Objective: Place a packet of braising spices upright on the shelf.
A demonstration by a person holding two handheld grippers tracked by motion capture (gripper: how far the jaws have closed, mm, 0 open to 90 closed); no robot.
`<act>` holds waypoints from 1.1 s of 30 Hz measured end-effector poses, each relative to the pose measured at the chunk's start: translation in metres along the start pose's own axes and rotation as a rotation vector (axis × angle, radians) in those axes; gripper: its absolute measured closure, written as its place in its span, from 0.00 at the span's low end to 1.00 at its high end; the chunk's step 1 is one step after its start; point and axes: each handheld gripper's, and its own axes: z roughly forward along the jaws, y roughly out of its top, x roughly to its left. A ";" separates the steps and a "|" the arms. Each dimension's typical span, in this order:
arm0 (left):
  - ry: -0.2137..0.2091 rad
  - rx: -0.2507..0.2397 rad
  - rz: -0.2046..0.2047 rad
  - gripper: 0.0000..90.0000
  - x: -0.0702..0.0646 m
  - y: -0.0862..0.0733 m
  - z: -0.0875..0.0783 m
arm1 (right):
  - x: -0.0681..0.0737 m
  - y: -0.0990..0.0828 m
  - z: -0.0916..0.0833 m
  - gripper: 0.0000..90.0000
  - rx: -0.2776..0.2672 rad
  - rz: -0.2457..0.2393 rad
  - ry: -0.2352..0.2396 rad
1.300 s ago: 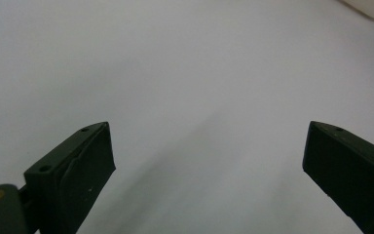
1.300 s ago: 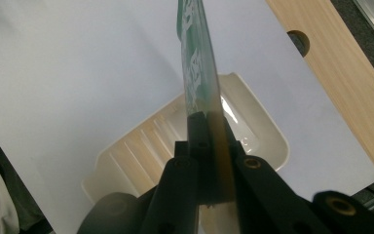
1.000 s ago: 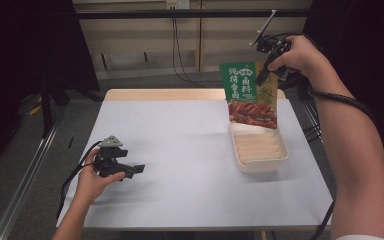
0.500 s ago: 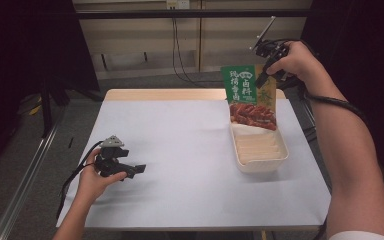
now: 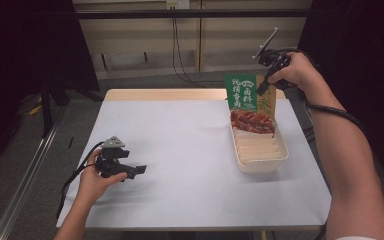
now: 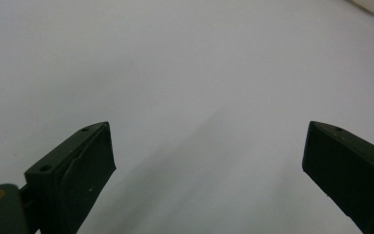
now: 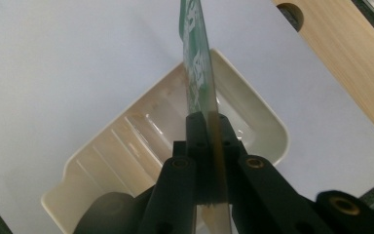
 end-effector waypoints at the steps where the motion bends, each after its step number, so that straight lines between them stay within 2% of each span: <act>1: -0.001 0.007 0.008 0.05 0.000 0.000 0.000 | 0.000 -0.001 -0.001 0.99 0.006 0.002 -0.005; 2: 0.001 0.007 0.006 0.05 0.000 0.000 0.000 | -0.001 -0.003 -0.002 0.99 0.007 0.009 0.001; 7: 0.010 -0.015 -0.001 0.05 -0.001 0.000 0.000 | -0.004 -0.012 -0.005 0.96 0.005 0.043 -0.025; 8: 0.005 -0.006 0.012 0.05 0.000 0.000 -0.001 | -0.004 -0.014 -0.006 0.95 0.002 0.046 -0.020; 10: 0.006 -0.004 0.014 0.05 0.000 0.000 -0.001 | -0.003 -0.017 -0.008 0.88 -0.002 0.061 -0.025; 13: 0.003 -0.001 0.011 0.05 0.000 0.000 0.000 | -0.002 -0.019 -0.011 0.71 -0.003 0.074 -0.053; 14: 0.003 -0.001 0.011 0.05 0.000 0.000 0.000 | -0.002 -0.019 -0.011 0.71 -0.003 0.074 -0.053; 15: 0.002 0.000 0.012 0.05 -0.001 0.001 -0.001 | 0.001 -0.019 -0.015 0.60 -0.006 0.074 -0.070; 16: -0.001 0.000 0.011 0.05 -0.001 0.001 -0.002 | 0.001 -0.019 -0.017 0.58 0.001 0.064 -0.082; 18: -0.006 0.001 0.012 0.05 -0.001 0.001 -0.002 | 0.004 -0.018 -0.021 0.56 -0.002 0.076 -0.081; 24: -0.010 -0.004 0.013 0.05 -0.001 0.002 -0.003 | 0.015 -0.013 -0.035 0.42 0.007 0.080 -0.097; 33: -0.014 -0.004 0.019 0.05 -0.003 0.001 -0.005 | 0.030 -0.006 -0.050 0.36 0.010 0.070 -0.112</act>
